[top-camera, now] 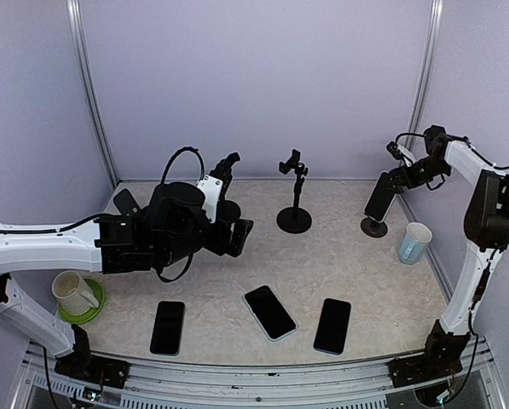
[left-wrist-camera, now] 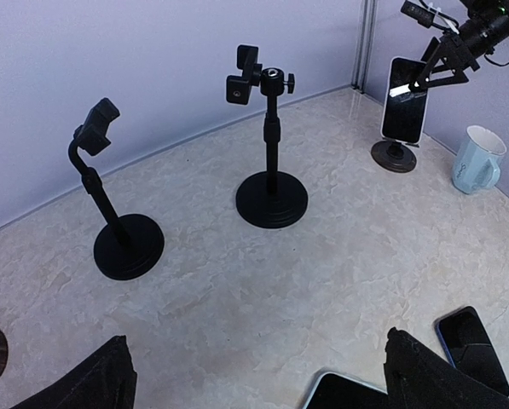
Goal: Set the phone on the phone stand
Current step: Install the phone onto the phone stand.
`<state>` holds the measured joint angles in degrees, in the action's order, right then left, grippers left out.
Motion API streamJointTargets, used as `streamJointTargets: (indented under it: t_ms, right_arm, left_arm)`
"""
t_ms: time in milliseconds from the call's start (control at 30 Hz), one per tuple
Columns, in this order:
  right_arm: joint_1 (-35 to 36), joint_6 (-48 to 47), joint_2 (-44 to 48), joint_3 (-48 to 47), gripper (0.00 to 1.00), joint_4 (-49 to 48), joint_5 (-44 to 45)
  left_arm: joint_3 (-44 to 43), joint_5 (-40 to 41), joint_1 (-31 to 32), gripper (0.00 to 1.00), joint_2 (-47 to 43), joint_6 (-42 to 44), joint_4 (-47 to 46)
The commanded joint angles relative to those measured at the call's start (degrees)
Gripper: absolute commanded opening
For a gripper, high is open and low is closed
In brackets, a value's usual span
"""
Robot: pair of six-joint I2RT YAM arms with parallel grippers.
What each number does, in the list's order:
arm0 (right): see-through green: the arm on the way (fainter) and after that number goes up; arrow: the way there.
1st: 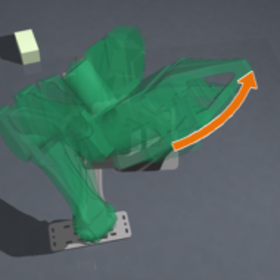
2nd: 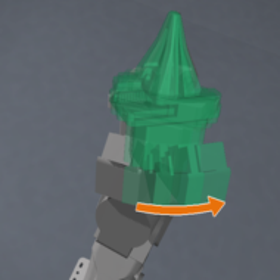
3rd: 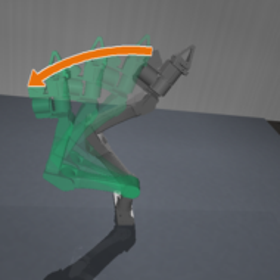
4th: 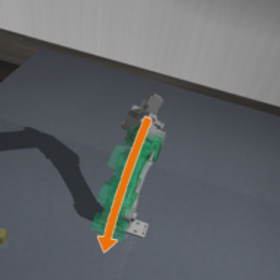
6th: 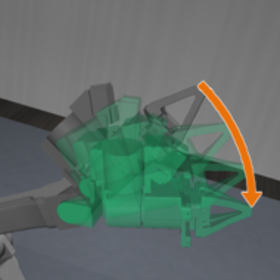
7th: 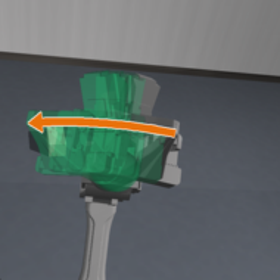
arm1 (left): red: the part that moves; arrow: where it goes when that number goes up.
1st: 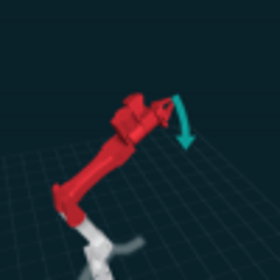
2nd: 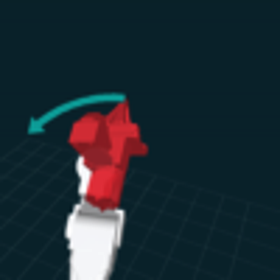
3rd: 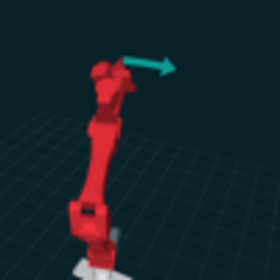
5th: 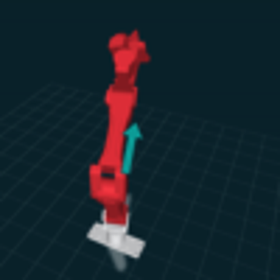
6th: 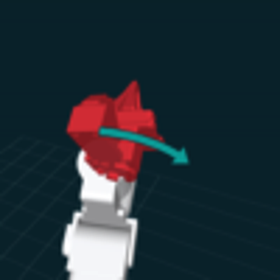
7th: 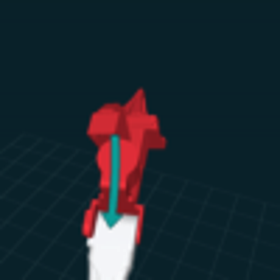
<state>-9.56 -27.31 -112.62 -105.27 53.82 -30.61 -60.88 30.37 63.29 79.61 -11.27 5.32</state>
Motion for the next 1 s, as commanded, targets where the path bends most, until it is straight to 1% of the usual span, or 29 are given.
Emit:
streamJointTargets:
  t_ms: [0,133,267,400,500,700,867,967]
  right_arm:
    - [-0.9,0.5,-0.3,-1.5,1.0,-0.6,0.1]
    - [-0.9,0.7,-0.1,-1.7,1.0,-0.4,0.9]
    - [-0.9,1.9,1.3,-2.0,1.0,-0.7,3.5]
    - [-0.9,3.7,4.7,-1.8,1.0,-2.6,8.0]
    - [-0.9,5.5,7.6,-1.2,1.0,-4.0,9.8]
    - [-0.6,9.2,11.4,-0.4,1.0,-5.5,11.3]
    - [2.3,12.1,17.6,5.1,1.0,-11.2,14.7]
    - [5.7,13.5,22.1,8.2,1.0,-15.2,15.5]
  left_arm:
    - [0.9,-0.3,-0.5,0.99,-0.3,-0.4,-1.4]
    - [0.7,-0.4,-0.4,0.99,-0.2,-0.4,-1.5]
    - [0.4,-0.1,-0.4,0.99,-0.1,-0.4,-1.3]
    - [0.5,0.0,-0.6,0.99,-0.2,-0.7,-1.2]
    - [1.1,0.0,-0.7,0.99,-0.5,-1.5,-1.5]
    - [2.3,0.5,-0.7,0.99,-1.0,-4.1,-1.2]
    - [4.5,0.6,-0.7,0.99,-1.7,-7.5,-1.0]
    - [6.8,0.6,-0.7,0.99,-2.9,-9.3,-2.0]
